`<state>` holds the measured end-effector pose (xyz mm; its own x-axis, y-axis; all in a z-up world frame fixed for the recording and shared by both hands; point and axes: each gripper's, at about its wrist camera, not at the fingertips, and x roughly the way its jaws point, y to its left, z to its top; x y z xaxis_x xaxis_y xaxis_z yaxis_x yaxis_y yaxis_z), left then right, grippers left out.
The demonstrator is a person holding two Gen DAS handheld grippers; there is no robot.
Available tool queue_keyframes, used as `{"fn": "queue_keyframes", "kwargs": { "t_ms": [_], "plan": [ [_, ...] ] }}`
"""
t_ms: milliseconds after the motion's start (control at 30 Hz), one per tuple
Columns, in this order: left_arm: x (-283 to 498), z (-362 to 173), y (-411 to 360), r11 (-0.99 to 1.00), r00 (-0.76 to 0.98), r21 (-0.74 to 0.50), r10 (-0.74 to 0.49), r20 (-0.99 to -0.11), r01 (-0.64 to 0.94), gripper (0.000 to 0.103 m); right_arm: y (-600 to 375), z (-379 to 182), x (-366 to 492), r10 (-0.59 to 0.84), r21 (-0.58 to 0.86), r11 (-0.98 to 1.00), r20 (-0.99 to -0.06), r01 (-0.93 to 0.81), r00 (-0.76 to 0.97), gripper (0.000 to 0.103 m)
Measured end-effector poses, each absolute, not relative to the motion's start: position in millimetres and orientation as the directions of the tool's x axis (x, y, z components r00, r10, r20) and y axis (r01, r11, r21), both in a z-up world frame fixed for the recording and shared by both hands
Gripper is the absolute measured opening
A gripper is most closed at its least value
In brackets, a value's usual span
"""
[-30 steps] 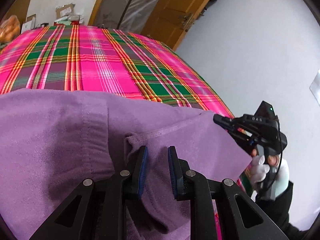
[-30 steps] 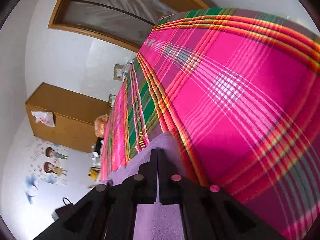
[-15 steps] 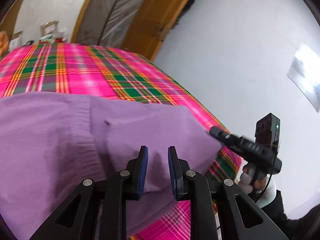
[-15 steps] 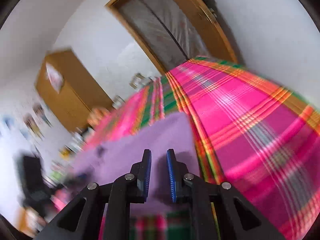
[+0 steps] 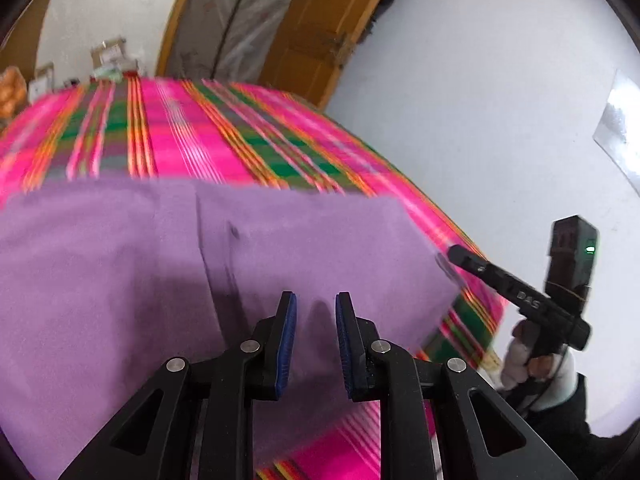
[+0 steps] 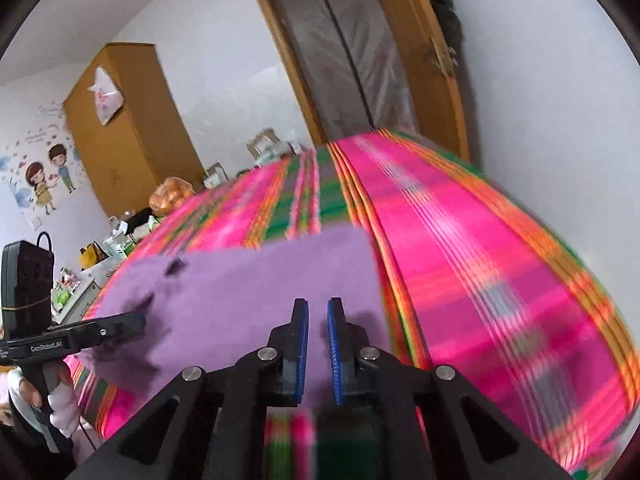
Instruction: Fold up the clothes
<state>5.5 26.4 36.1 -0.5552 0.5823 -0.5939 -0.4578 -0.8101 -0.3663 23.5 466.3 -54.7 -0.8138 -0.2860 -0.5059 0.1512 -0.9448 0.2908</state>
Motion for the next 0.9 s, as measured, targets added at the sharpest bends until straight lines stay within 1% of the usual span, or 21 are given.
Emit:
{"fn": "queue_keyframes", "kwargs": {
  "t_ms": [67,167,267,333,367,400,433,533,600,700,800,833,900],
  "plan": [
    [-11,39,25,-0.831,-0.582,-0.361,0.555,-0.594,-0.424,0.021,453,-48,8,-0.298,0.278,-0.945,-0.519,0.172,-0.801,0.011],
    [-39,27,22,-0.865,-0.574,-0.367,0.502,-0.647,-0.342,0.021,429,-47,-21,-0.321,0.268,-0.942,-0.562,0.200,-0.762,0.011],
    [-52,16,22,-0.868,-0.556,-0.384,0.496,-0.667,-0.314,0.021,412,-54,-54,-0.337,0.279,-0.939,-0.621,0.203,-0.707,0.011],
    [-54,15,23,-0.869,-0.562,-0.377,0.495,-0.663,-0.321,0.021,418,-64,-73,-0.340,0.327,-0.933,-0.663,0.150,-0.667,0.011],
    [-54,15,23,-0.868,-0.561,-0.378,0.497,-0.662,-0.324,0.021,429,-70,-81,-0.373,0.400,-0.910,-0.665,0.114,-0.647,0.004],
    [-53,14,22,-0.866,-0.560,-0.381,0.501,-0.660,-0.325,0.020,445,-76,-88,-0.423,0.493,-0.867,-0.652,0.072,-0.629,0.001],
    [-51,13,20,-0.863,-0.558,-0.387,0.505,-0.658,-0.325,0.021,459,-81,-92,-0.468,0.572,-0.819,-0.630,0.037,-0.619,0.000],
    [-52,10,17,-0.853,-0.549,-0.411,0.522,-0.652,-0.323,0.020,494,-86,-89,-0.508,0.697,-0.716,-0.555,-0.036,-0.659,0.000],
    [-56,10,18,-0.850,-0.546,-0.416,0.527,-0.651,-0.324,0.020,513,-95,-91,-0.498,0.727,-0.681,-0.553,-0.094,-0.668,0.000],
    [-56,11,18,-0.847,-0.543,-0.420,0.531,-0.651,-0.325,0.020,525,-104,-94,-0.530,0.777,-0.619,-0.520,-0.114,-0.670,0.000],
    [-55,12,16,-0.844,-0.542,-0.426,0.536,-0.647,-0.326,0.021,527,-96,-87,-0.501,0.779,-0.616,-0.503,-0.117,-0.704,0.000],
    [-54,13,15,-0.841,-0.544,-0.430,0.540,-0.642,-0.328,0.021,526,-93,-81,-0.493,0.776,-0.621,-0.492,-0.105,-0.717,0.004],
    [-49,16,12,-0.835,-0.551,-0.435,0.549,-0.628,-0.336,0.021,524,-86,-68,-0.474,0.758,-0.647,-0.481,-0.078,-0.738,0.005]
  ]
}}
